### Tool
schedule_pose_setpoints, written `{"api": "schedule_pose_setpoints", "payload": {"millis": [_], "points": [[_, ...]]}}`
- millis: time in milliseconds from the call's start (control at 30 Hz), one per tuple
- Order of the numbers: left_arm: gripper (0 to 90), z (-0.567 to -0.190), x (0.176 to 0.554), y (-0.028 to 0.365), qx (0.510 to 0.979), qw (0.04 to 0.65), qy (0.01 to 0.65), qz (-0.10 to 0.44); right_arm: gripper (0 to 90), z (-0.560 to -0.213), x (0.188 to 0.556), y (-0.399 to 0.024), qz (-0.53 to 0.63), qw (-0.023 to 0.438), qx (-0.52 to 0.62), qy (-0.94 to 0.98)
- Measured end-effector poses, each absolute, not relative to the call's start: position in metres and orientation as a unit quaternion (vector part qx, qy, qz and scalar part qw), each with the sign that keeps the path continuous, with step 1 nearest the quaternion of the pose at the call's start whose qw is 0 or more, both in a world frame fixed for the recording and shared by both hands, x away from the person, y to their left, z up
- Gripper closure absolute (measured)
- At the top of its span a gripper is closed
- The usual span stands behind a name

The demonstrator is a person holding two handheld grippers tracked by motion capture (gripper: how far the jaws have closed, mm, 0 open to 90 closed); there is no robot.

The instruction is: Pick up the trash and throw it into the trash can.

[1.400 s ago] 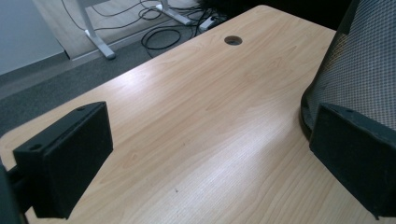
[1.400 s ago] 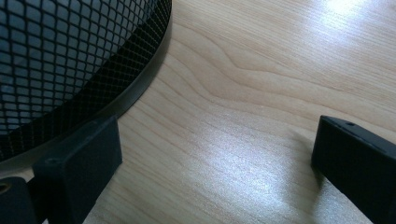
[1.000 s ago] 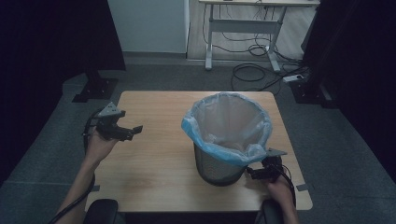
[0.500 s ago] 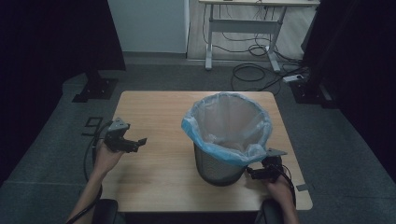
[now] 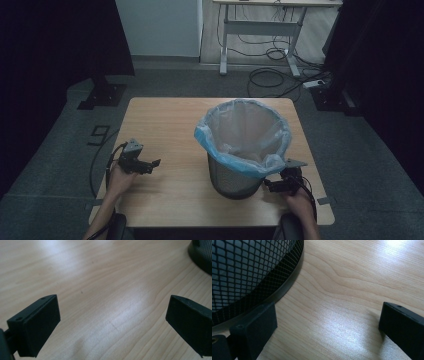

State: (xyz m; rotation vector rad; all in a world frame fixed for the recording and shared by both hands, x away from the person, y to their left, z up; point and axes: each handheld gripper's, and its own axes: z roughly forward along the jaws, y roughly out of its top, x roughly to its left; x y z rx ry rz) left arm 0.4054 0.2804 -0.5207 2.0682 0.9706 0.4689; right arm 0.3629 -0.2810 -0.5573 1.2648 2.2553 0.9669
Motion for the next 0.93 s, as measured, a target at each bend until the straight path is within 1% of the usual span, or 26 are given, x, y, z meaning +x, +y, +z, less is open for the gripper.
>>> {"api": "schedule_pose_setpoints", "payload": {"millis": [233,567,667,933], "points": [[0.0,-0.540,0.406,0.276,0.832,0.362,0.380,0.178,1.2,-0.557,0.363,-0.281,0.344,0.189,0.450,0.802],[0.0,-0.547,0.409,0.266,0.853,0.319,0.378,0.167,1.2,-0.557,0.363,-0.281,0.344,0.189,0.450,0.802],[0.0,-0.548,0.411,0.265,0.852,0.322,0.387,0.144,1.2,-0.557,0.363,-0.281,0.344,0.189,0.450,0.802],[0.0,-0.548,0.410,0.265,0.852,0.321,0.389,0.144,1.2,-0.557,0.363,-0.281,0.344,0.189,0.450,0.802]]}}
